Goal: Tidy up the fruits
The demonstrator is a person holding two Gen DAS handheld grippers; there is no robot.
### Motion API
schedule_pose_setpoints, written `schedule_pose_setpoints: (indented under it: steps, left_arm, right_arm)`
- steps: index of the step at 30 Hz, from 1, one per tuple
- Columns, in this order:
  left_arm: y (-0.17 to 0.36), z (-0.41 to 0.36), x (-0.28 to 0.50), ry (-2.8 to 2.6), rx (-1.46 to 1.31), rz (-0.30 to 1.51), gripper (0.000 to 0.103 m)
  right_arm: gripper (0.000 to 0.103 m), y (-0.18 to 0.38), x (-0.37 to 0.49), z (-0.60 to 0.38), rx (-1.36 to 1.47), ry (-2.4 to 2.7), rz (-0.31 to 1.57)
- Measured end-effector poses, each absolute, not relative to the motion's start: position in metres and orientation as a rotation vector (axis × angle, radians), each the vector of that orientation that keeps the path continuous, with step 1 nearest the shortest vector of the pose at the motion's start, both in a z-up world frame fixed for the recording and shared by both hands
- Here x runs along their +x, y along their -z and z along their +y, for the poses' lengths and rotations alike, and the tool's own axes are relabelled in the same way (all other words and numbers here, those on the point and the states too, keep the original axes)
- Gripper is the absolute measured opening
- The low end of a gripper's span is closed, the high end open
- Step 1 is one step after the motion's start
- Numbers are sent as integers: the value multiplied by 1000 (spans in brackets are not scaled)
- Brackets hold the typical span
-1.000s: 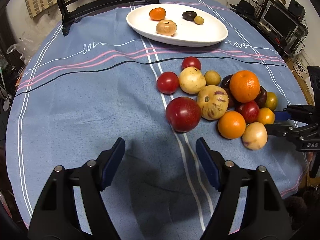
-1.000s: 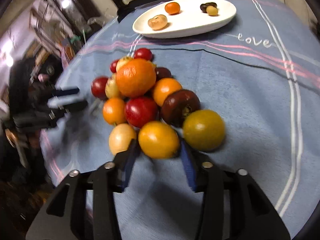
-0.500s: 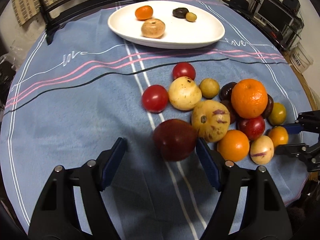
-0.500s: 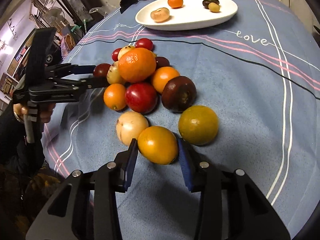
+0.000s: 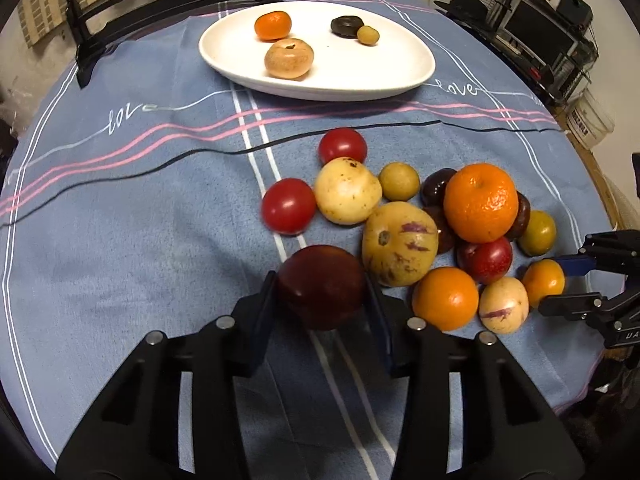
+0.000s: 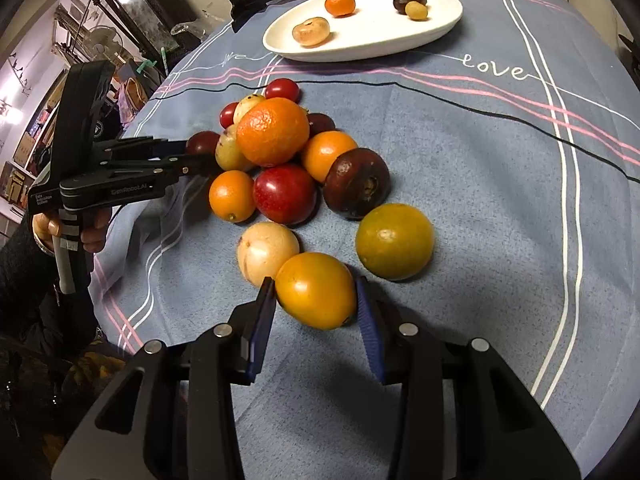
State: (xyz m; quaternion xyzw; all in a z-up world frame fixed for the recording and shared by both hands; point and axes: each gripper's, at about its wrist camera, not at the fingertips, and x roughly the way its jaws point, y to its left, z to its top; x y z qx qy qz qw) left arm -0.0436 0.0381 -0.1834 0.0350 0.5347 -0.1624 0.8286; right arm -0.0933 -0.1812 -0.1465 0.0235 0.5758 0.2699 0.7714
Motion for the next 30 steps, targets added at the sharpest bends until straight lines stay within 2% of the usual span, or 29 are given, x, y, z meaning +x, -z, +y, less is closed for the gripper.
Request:
schedule_pose_setpoints:
  steps: [14,30]
  left_arm:
    - [130,56,-47,302,18,1025,43]
    - [61,24,4,306,51,889,43]
  right_arm:
    - [40,131,-92,-192,120,-579,1215]
    - [41,35,-28,-196,134,-613,958]
